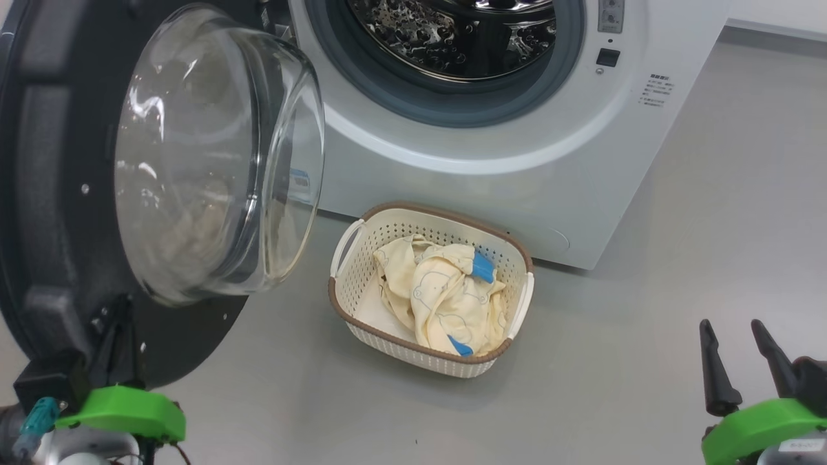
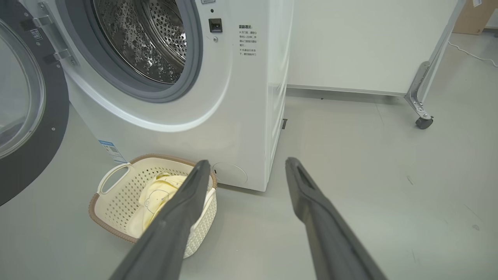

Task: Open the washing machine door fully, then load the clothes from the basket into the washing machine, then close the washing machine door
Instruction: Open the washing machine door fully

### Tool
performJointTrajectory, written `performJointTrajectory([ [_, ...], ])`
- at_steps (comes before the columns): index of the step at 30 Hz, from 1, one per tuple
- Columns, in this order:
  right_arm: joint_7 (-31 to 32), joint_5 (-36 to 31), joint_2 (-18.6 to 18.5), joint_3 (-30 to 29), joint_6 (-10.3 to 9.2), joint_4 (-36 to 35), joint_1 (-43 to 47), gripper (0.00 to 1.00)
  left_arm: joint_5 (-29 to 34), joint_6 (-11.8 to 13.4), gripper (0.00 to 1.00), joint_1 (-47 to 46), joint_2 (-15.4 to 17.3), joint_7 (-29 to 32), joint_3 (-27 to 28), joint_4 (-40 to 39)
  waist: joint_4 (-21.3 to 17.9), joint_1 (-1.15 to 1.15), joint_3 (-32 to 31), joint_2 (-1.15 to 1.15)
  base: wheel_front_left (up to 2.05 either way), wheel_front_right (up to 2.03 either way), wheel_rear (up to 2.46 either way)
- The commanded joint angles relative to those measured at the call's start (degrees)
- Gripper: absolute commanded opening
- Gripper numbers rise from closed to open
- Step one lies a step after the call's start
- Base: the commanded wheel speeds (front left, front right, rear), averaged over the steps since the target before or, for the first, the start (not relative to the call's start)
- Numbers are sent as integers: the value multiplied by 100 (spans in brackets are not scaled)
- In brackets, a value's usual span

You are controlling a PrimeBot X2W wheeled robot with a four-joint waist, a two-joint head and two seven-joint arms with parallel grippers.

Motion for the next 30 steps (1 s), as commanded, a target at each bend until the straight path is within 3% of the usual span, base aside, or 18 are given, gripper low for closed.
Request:
performJointTrajectory([
  [1,-1,-9,-87,94,1,-234,-255,100,-50,1074,0,-335,300,-23,386,-14,-13,0,10,0,0,0,0],
  [14,48,-24,-87,120,1,-263,-237,100,-278,825,0,-840,611,-172,720,1190,-116,0,10,0,0,0,0],
  [30,54,36,-87,129,1,-255,-183,100,-385,763,0,-1146,1037,-343,1108,1974,-199,0,-27,0,0,0,0],
])
